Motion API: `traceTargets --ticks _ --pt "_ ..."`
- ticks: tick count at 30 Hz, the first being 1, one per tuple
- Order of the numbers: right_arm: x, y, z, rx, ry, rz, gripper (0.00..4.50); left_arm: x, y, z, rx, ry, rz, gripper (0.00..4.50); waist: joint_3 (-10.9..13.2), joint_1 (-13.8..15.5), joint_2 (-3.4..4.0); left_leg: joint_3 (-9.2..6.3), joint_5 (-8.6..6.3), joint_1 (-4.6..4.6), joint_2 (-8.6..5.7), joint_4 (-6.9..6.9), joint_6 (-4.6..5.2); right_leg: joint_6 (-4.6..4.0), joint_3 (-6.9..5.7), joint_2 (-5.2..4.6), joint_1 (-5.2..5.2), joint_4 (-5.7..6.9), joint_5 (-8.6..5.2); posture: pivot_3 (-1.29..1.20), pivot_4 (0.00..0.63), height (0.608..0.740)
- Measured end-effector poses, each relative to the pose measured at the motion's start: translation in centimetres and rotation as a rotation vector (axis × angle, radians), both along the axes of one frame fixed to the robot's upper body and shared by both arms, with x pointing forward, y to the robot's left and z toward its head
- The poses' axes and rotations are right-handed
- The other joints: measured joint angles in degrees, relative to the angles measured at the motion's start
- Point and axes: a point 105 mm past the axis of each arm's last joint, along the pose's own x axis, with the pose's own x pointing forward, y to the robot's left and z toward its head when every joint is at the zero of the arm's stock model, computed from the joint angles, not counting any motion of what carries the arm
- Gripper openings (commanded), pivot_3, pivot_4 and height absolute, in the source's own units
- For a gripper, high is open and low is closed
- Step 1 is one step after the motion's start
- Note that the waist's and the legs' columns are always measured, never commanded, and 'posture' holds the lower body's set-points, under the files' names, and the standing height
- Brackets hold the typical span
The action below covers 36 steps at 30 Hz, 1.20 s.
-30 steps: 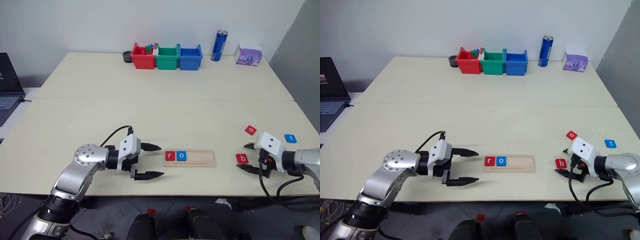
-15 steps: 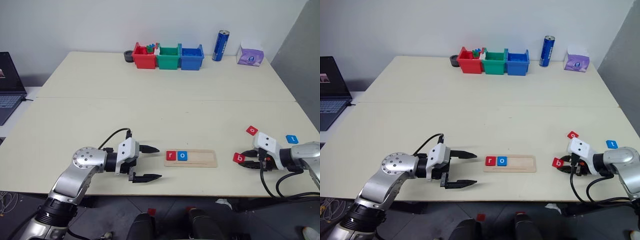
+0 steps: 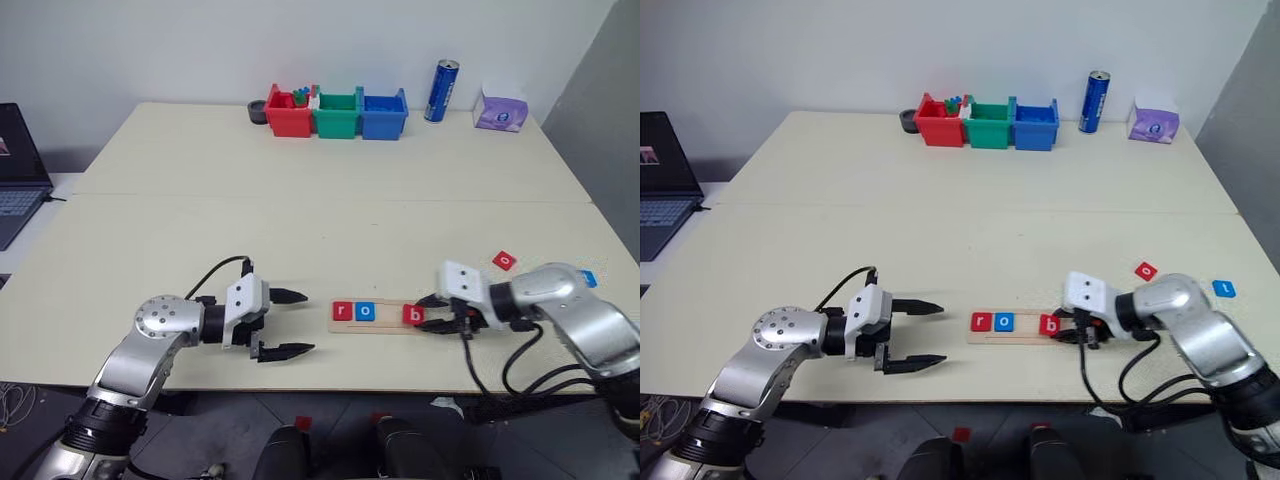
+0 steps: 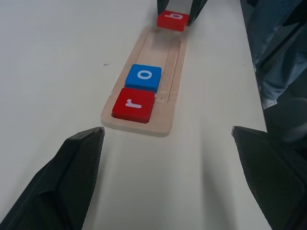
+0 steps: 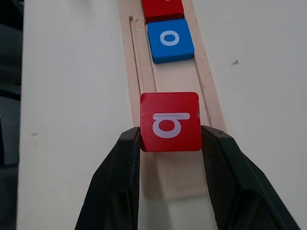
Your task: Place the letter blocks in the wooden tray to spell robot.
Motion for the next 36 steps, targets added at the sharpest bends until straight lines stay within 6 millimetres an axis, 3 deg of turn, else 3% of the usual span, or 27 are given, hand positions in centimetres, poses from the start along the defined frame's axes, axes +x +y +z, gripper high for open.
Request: traceTargets --ticks 9,31,36 --pt "0.7 1.1 -1.0 -0.065 0.006 0.031 1.45 0.1 0.1 0.1 0.001 -0.019 0.004 4.50 0.0 0.0 0.00 -0.03 0.00 -0.03 0.01 -0.01 0.00 -0.22 -0.07 -0.01 -0.03 0.01 0.13 0.00 0.150 0.740" --pt "1.4 2.1 -0.9 -0.065 0.010 0.062 1.45 0.0 0.1 -0.1 -0.006 -0.033 0.014 4.50 0.0 0.0 0.00 -0.05 0.00 -0.03 0.02 -0.01 0.00 -0.24 -0.09 -0.01 -0.02 0.02 0.14 0.00 0.150 0.740" --pt "1.4 2.4 -0.8 -0.058 0.010 0.073 3.13 0.0 0.0 -0.1 -0.007 -0.033 0.014 4.50 0.0 0.0 0.00 -0.05 0.00 -0.02 0.02 -0.01 0.00 -0.24 -0.09 -0.01 -0.02 0.02 0.14 0.00 0.150 0.740"
